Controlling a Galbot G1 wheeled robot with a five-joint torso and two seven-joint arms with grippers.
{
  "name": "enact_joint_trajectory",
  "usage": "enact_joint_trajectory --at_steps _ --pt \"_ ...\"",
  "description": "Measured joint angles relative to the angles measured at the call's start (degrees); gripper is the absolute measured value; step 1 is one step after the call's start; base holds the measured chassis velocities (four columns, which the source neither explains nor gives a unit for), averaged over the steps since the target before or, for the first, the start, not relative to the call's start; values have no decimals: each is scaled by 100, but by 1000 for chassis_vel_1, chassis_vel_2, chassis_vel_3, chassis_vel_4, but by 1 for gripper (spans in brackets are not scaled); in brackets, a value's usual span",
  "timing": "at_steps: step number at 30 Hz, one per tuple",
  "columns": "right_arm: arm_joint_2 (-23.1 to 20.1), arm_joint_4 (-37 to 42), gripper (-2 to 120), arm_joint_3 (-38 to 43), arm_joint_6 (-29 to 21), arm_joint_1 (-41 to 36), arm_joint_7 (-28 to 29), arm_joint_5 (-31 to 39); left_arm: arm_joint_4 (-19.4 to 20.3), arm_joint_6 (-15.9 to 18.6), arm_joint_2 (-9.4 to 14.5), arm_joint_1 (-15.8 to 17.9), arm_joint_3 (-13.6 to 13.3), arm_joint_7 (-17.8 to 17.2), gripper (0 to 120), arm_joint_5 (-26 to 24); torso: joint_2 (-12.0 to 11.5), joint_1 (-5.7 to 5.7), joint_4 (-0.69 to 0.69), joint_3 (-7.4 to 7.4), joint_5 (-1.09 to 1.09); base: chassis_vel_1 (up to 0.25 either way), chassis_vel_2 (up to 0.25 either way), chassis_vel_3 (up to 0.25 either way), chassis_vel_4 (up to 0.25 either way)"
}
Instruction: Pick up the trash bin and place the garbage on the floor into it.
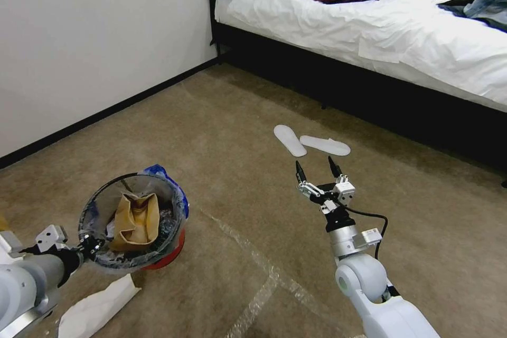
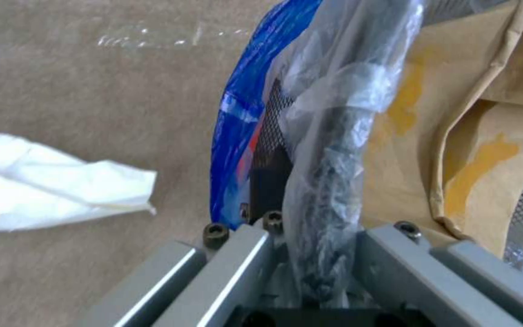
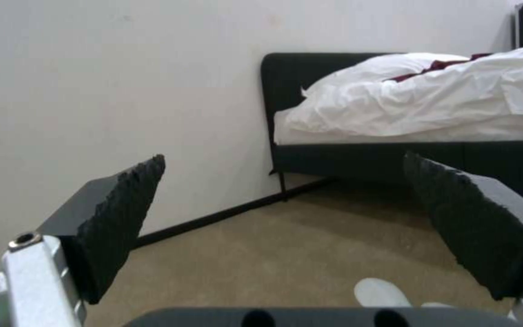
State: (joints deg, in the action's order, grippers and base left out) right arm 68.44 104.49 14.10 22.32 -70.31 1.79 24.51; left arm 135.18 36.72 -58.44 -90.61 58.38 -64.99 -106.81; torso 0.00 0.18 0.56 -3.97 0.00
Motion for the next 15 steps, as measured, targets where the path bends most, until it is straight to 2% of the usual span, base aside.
enact_joint_trajectory --at_steps 15 --pt "12 -22 100 -33 48 -7 -1 -97 37 -12 -7 -33 27 13 0 2 0 0 -1 0 0 -120 124 122 -131"
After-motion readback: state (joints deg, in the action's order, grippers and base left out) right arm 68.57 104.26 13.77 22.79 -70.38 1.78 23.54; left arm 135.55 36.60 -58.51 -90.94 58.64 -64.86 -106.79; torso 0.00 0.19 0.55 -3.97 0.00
